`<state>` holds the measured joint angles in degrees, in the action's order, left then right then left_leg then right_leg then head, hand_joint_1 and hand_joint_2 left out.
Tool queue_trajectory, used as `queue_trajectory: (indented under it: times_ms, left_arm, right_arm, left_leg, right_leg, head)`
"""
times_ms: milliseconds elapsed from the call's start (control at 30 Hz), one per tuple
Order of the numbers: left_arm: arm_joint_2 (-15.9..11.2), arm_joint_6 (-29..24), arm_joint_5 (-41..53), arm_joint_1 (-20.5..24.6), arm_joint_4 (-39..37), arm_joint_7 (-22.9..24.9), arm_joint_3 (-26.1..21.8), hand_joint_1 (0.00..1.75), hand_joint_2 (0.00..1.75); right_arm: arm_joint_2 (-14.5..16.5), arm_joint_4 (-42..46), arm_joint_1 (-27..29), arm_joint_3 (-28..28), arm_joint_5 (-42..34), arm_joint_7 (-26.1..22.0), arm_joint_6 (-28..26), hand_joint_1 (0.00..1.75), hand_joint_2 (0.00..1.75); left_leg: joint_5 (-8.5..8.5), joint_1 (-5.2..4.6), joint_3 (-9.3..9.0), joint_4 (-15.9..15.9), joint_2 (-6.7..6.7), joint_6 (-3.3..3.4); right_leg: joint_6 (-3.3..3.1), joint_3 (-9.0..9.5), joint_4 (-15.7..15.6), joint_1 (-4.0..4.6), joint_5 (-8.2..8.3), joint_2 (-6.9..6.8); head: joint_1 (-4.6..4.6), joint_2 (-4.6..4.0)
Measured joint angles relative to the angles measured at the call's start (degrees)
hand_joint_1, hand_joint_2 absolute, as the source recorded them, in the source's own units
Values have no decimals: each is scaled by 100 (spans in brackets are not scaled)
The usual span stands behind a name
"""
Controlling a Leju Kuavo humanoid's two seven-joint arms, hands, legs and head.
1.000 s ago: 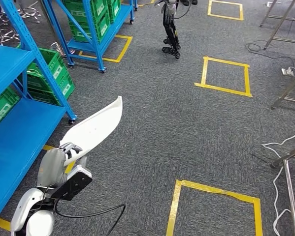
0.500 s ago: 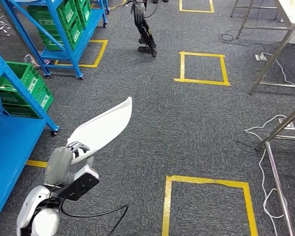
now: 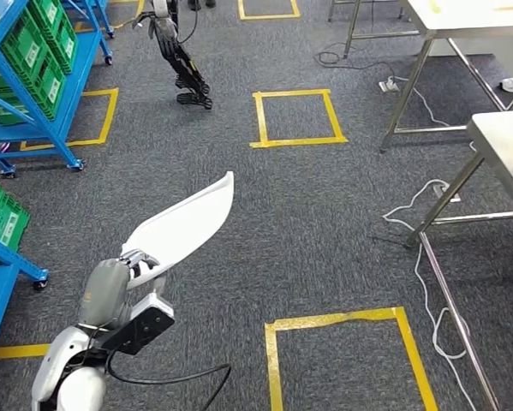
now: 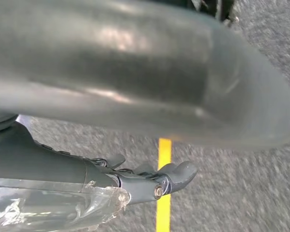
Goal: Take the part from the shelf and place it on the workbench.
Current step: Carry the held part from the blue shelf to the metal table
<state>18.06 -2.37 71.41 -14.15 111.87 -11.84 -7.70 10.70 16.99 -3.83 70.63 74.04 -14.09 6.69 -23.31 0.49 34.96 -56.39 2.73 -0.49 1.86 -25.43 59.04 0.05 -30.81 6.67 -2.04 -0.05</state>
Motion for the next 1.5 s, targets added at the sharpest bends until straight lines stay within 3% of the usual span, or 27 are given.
queue_trajectory:
  times_ms: [33, 100, 167, 233, 267, 300, 367, 400, 433, 467, 500, 533, 600, 667, 733, 767, 800, 900, 933, 1000, 1067, 1133, 1200, 1267, 1367, 1433, 1500]
  left_arm:
    - [-2, -8, -12, -8, -2, -14, -16, 175, 175]
    - [-3, -14, -23, -27, -10, -31, -47, 175, 175]
    - [-3, -12, -28, -37, -20, -36, -68, 175, 175]
    - [-3, -12, -30, -40, -22, -36, -78, 175, 175]
    - [-3, -12, -31, -40, -22, -36, -79, 175, 175]
    - [-2, -12, -31, -40, -24, -36, -79, 175, 175]
    - [-2, -15, -33, -40, -29, -38, -80, 175, 175]
    - [-2, -16, -33, -42, -32, -39, -82, 175, 175]
    - [-4, -18, -34, -44, -34, -40, -81, 175, 175]
    - [-6, -21, -33, -42, -34, -42, -81, 175, 175]
    - [-10, -20, -32, -33, -37, -43, -78, 175, 175]
    - [-14, -22, -34, -23, -39, -43, -76, 175, 175]
    - [-25, -30, -38, -19, -45, -43, -83, 175, 175]
    - [-35, -39, -39, -32, -51, -42, -97, 175, 175]
    - [-40, -45, -36, -35, -55, -40, -107, 175, 175]
    - [-42, -49, -33, -36, -56, -40, -110, 175, 175]
    - [-43, -52, -31, -38, -57, -40, -111, 175, 175]
    - [-46, -73, -24, -49, -76, -37, -118, 175, 175]
    - [-47, -85, -20, -52, -81, -35, -120, 175, 175]
    - [-42, -112, -21, -36, -85, -44, -118, 175, 175]
    - [-36, -130, -33, -9, -93, -60, -110, 175, 175]
    - [-36, -140, -45, -6, -105, -71, -119, 175, 175]
    - [-40, -146, -52, -7, -121, -83, -131, 175, 175]
    - [-40, -148, -54, -5, -140, -94, -132, 175, 175]
    - [-39, -156, -56, -5, -149, -111, -132, 175, 175]
    - [-38, -163, -57, -7, -152, -119, -131, 175, 175]
    - [-38, -169, -57, -9, -155, -121, -130, 175, 175]
  right_arm:
    - [4, -1, -6, -1, 4, -1, -9, 0, 0]
    - [13, -1, -25, -3, 8, -3, -19, 0, 0]
    - [21, -2, -12, -3, 8, -2, -24, 0, 0]
    - [25, -3, 21, -3, 9, -1, -29, 0, 0]
    - [25, -3, 33, -3, 10, -1, -32, 0, 0]
    - [25, -4, 46, -3, 11, -1, -34, 0, 0]
    - [33, -8, 57, -3, 16, 2, -39, 0, 0]
    - [40, -9, 50, -4, 18, 3, -42, 0, 0]
    - [48, -10, 32, -5, 20, 4, -44, 0, 0]
    - [53, -10, 5, -8, 23, 4, -45, 0, 0]
    - [56, -9, -9, -11, 26, 1, -48, 0, 0]
    - [56, -9, -15, -14, 30, 0, -51, 0, 0]
    - [55, -8, -18, -16, 38, 0, -68, 0, 0]
    - [56, -8, -23, -16, 48, 1, -75, 0, 0]
    - [60, -8, -12, -16, 60, 1, -72, 0, 0]
    - [63, -8, -4, -16, 65, 1, -71, 0, 0]
    - [67, -9, 3, -16, 68, 1, -71, 0, 0]
    - [72, -9, -22, -17, 72, 2, -75, 0, 0]
    - [72, -9, -27, -17, 72, 2, -80, 0, 0]
    - [72, -9, 0, -17, 73, 2, -92, 0, 0]
    - [71, -10, 22, -17, 75, 3, -103, 0, 0]
    - [70, -10, -2, -18, 78, 4, -110, 0, 0]
    - [70, -10, -31, -19, 81, 2, -116, 0, 0]
    - [70, -10, -32, -19, 85, 1, -121, 0, 0]
    - [70, -10, -44, -19, 88, 2, -127, 0, 0]
    - [70, -10, -64, -19, 89, 2, -130, 0, 0]
    - [71, -10, -70, -19, 89, 1, -131, 0, 0]
  left_leg:
    - [-66, 3, -98, 34, -54, 34]
    - [-235, 4, -315, 69, -171, 65]
    - [-457, 3, -572, 78, -292, 69]
    - [-722, 6, -922, 90, -398, 63]
    - [-865, 7, -1121, 102, -456, 54]
    - [-1008, 4, -1307, 125, -514, 42]
    - [-1281, -39, -1615, 188, -615, -1]
    - [-1367, -58, -1747, 268, -662, -33]
    - [-1388, -71, -1854, 320, -698, -70]
    - [-1334, -66, -1905, 323, -728, -104]
    - [-1204, -50, -1869, 159, -707, -128]
    - [-1056, -41, -1697, -180, -635, -143]
    - [-1016, -30, -1041, -1061, -441, -155]
    - [-1502, -28, -317, -1578, -338, -151]
    - [-2039, -27, 183, -1576, -308, -140]
    - [-2100, -27, 340, -1444, -289, -139]
    - [-1862, -25, 442, -1226, -236, -144]
    - [-375, 7, 590, -394, 22, -144]
    - [-102, 13, 591, -259, 57, -127]
    - [148, 25, 518, -198, -31, -71]
    - [324, 34, 461, -161, -170, 2]
    - [336, 12, 445, -160, -288, 51]
    - [305, -9, 447, -166, -404, 78]
    - [281, -19, 445, -168, -501, 92]
    - [288, -30, 423, -158, -618, 68]
    - [333, -29, 397, -141, -687, 13]
    - [371, -14, 378, -122, -749, -55]
  right_leg:
    - [32, -210, 320, 13, 120, -169]
    - [76, -841, 1142, 34, 221, -514]
    - [88, -1454, 1609, 33, -130, -610]
    - [85, -1834, 1533, 31, -542, -634]
    - [73, -1933, 1328, 33, -516, -663]
    - [47, -1987, 1031, 42, -192, -760]
    - [-37, -2033, 410, 95, 893, -1080]
    - [-84, -2035, 233, 124, 1287, -1174]
    - [-120, -2024, 148, 144, 1436, -1176]
    - [-156, -1969, 166, 146, 1356, -1077]
    - [-188, -1900, 137, 133, 1296, -964]
    - [-219, -1808, 110, 118, 1236, -881]
    - [-285, -1590, 43, 96, 1117, -712]
    - [-317, -1358, -30, 88, 988, -526]
    - [-310, -1100, -68, 79, 821, -320]
    - [-290, -956, -70, 72, 725, -226]
    - [-267, -827, -70, 64, 623, -140]
    - [-185, -595, 19, 60, 321, 75]
    - [-165, -558, 46, 64, 224, 133]
    - [-125, -500, 72, 75, 62, 182]
    - [-67, -508, 279, 83, -185, -91]
    - [-2, -717, 830, 71, -622, -484]
    - [31, -933, 1338, 52, -874, -622]
    - [38, -847, 1165, 47, -655, -651]
    - [28, -355, 106, 70, -92, -869]
    - [-1, -293, -110, 101, 21, -932]
    - [-64, -338, -128, 97, 105, -833]
  head:
    - [16, 1]
    - [31, 0]
    - [30, -1]
    - [41, 0]
    - [47, 1]
    - [55, 1]
    - [81, -2]
    - [75, -3]
    - [74, -4]
    - [59, -3]
    - [45, -3]
    - [34, -2]
    - [-4, -2]
    - [-22, -2]
    - [-38, -1]
    - [-43, -1]
    - [-46, -1]
    - [-85, -2]
    - [-99, -2]
    - [-107, -1]
    - [-57, -1]
    - [-1, -1]
    - [5, -1]
    - [6, -1]
    - [5, -1]
    - [1, -1]
    - [0, -1]
